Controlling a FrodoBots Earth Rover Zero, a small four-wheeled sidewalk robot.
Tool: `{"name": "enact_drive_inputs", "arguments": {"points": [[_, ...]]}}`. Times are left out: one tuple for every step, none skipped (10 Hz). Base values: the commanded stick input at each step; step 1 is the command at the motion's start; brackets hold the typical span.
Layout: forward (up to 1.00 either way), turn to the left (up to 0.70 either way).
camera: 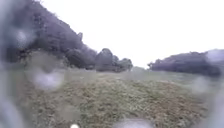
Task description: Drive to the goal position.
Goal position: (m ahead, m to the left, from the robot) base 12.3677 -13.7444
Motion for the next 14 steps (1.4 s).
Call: {"name": "enact_drive_inputs", "arguments": {"points": [[0.85, 0.00], [0.85, 0.00], [0.85, 0.00], [0.85, 0.00], [0.85, 0.00], [0.85, 0.00], [0.85, 0.00], [0.85, 0.00], [0.85, 0.00], [0.85, 0.00], [0.85, 0.00], [0.85, 0.00], [0.85, 0.00], [0.85, 0.00]]}}
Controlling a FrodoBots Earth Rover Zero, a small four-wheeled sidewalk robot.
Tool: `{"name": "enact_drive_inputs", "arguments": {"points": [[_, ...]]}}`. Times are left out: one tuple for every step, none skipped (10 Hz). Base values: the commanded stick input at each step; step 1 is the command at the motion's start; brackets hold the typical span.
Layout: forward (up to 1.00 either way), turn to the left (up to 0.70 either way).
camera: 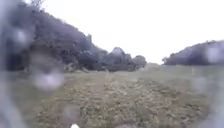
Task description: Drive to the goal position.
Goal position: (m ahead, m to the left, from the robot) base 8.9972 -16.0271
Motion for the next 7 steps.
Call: {"name": "enact_drive_inputs", "arguments": {"points": [[0.85, 0.00], [0.85, 0.00], [0.85, -0.04], [0.85, -0.34], [0.85, -0.34], [0.85, -0.34], [0.85, 0.00]]}}
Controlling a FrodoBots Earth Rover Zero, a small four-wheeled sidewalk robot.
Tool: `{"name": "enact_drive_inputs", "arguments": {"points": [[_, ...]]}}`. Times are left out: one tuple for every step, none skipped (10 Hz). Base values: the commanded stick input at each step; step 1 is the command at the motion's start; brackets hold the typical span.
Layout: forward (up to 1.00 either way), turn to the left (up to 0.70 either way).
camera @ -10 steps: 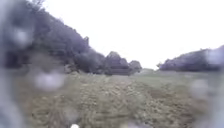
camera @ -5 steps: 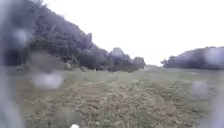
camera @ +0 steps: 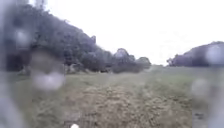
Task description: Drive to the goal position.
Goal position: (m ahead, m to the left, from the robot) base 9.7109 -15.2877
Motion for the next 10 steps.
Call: {"name": "enact_drive_inputs", "arguments": {"points": [[0.85, 0.00], [0.85, 0.00], [0.85, 0.00], [0.85, 0.00], [0.85, -0.14], [0.85, -0.27], [0.85, -0.33], [0.85, 0.00], [0.85, 0.00], [0.85, 0.00]]}}
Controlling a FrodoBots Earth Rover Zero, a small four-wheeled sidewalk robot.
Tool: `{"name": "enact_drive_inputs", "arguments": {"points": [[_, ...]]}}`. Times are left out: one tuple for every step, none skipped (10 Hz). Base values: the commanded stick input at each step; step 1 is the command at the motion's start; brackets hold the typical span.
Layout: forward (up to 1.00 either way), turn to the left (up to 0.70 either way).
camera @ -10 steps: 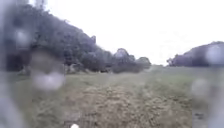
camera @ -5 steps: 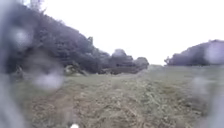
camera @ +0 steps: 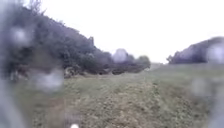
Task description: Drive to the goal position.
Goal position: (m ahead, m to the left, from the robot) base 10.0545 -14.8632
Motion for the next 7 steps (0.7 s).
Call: {"name": "enact_drive_inputs", "arguments": {"points": [[0.85, 0.00], [0.85, 0.00], [0.85, 0.00], [0.85, 0.00], [0.85, 0.00], [0.85, 0.00], [0.85, 0.00]]}}
